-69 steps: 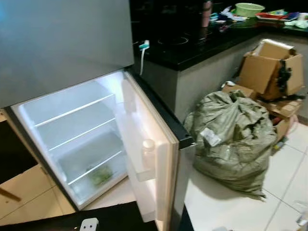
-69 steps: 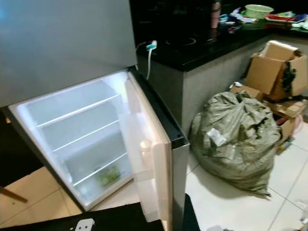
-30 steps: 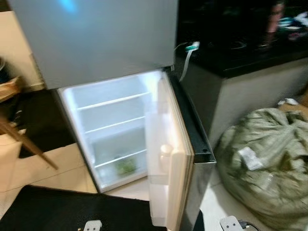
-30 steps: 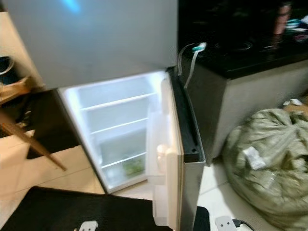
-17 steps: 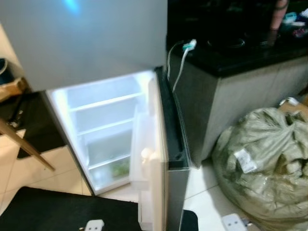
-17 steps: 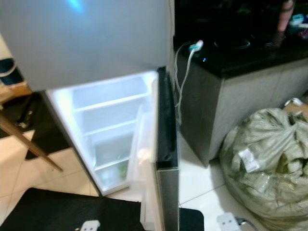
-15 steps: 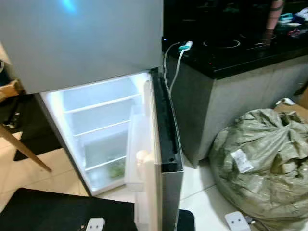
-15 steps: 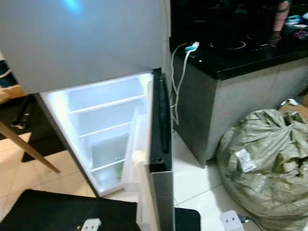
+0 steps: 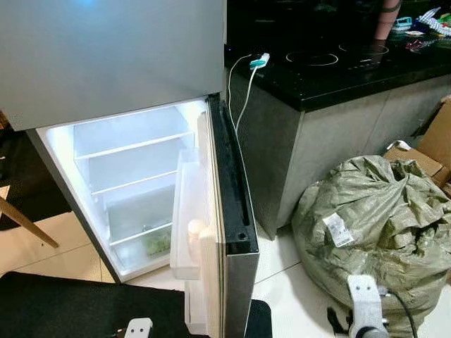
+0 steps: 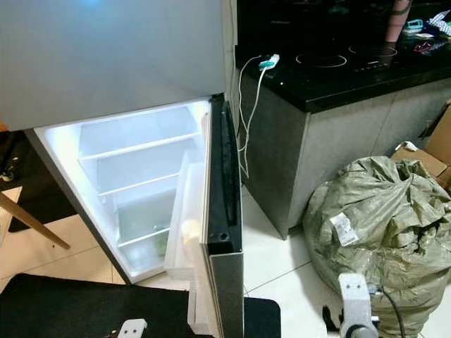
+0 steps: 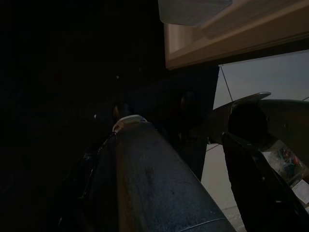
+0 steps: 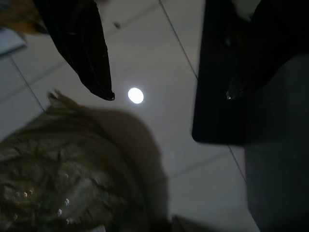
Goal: Restocking fridge
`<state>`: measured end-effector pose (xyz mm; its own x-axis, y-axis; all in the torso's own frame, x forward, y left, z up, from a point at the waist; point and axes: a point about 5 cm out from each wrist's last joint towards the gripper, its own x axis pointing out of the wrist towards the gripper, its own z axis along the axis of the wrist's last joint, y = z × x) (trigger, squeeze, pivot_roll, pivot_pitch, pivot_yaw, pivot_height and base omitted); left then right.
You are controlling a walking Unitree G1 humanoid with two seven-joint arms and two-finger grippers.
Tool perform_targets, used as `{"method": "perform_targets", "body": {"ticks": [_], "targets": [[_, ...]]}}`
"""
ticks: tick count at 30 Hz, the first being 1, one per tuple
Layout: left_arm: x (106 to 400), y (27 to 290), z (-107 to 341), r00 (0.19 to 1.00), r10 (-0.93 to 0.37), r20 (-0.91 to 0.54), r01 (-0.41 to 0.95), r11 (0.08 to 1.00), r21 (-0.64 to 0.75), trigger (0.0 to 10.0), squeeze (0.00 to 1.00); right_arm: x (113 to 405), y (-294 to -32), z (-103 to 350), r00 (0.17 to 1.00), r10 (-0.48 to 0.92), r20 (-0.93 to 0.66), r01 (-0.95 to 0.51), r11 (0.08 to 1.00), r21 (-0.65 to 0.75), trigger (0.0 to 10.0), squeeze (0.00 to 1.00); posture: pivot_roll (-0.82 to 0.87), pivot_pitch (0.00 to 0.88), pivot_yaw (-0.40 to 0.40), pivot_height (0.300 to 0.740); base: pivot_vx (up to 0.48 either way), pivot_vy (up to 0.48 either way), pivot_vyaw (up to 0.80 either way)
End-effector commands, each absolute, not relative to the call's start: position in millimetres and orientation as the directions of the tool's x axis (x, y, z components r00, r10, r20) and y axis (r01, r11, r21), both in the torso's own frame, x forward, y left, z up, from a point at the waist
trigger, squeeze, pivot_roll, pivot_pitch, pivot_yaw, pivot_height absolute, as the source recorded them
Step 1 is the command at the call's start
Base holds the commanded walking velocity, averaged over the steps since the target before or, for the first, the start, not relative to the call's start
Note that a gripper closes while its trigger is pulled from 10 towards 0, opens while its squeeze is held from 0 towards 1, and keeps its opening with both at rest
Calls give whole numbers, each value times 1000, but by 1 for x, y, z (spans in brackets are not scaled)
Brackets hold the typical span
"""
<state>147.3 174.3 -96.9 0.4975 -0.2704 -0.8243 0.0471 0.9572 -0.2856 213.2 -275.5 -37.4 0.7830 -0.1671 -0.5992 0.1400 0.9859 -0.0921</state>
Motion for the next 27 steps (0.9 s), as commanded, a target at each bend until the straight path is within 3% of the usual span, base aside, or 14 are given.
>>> {"method": "perform_targets", "body": {"ticks": [1,2,8,19,20,23,27], "targets": [[144,179,-98,485,-262,-835,48,961,-274,10000,0,216,-273,-35,806,-131,-578,139,990,-30,10000,0,-148,0,38,740,0,0,0],[145,178,-98,483,-267,-834,58,960,-274,10000,0,227,-264,-28,853,-13,-521,83,990,112,10000,0,-149,0,39,740,0,0,0],[146,176,-97,481,-276,-832,69,958,-278,10000,0,244,-242,-16,889,223,-400,-113,953,280,10000,0,-148,0,38,740,0,0,0],[145,174,-98,476,-281,-833,76,957,-279,10000,0,255,-222,-3,844,442,-304,-337,878,340,10000,0,-146,0,36,740,0,0,0],[144,174,-98,474,-283,-834,79,957,-279,10000,0,259,-214,2,815,514,-268,-417,841,346,10000,0,-145,0,33,740,0,0,0],[144,174,-98,473,-284,-834,81,957,-280,10000,0,262,-209,6,798,549,-249,-458,820,343,10000,0,-143,0,32,740,0,0,0],[143,173,-99,471,-285,-835,82,956,-281,10000,0,269,-190,17,713,673,-198,-595,730,336,10000,0,-136,4,26,740,0,0,0]]}}
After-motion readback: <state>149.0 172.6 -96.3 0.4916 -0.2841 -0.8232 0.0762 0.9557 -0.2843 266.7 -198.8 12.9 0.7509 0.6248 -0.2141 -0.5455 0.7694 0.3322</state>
